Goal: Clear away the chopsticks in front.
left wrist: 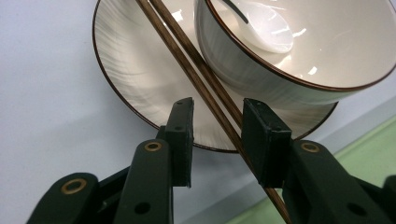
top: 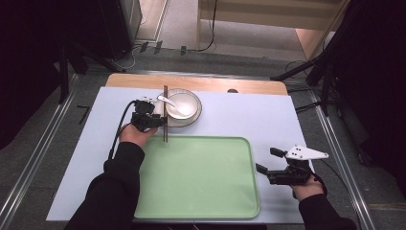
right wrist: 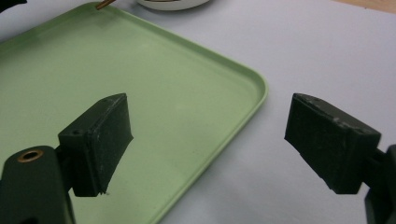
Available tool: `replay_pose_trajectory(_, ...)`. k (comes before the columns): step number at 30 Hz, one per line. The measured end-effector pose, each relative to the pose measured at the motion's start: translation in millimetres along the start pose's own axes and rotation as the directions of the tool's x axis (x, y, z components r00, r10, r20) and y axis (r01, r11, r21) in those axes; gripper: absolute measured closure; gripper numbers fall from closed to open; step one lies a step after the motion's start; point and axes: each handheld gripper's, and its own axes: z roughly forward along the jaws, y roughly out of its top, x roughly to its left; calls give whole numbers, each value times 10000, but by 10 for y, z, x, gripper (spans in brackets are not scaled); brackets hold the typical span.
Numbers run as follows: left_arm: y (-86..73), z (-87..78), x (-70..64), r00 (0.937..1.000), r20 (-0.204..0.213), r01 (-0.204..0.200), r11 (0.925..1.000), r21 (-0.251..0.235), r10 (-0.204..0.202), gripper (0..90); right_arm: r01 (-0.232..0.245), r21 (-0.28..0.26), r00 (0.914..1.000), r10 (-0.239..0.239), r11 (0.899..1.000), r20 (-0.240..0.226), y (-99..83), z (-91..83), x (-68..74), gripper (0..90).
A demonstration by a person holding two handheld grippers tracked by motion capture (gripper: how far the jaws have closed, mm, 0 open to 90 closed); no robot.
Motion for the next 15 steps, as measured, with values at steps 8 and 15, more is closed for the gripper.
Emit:
replay_pose_trajectory(8,77,102,41,9959,-184,895,9957,252,-891,733,16,13,10000,-16,10000,-1,-1,-1,3,152)
replay_pose_trajectory(15,101,167,98,9826,-149,1856,9823,243,-1853,764,12,24,10000,-12,10000,-20,-3,-5,6,152)
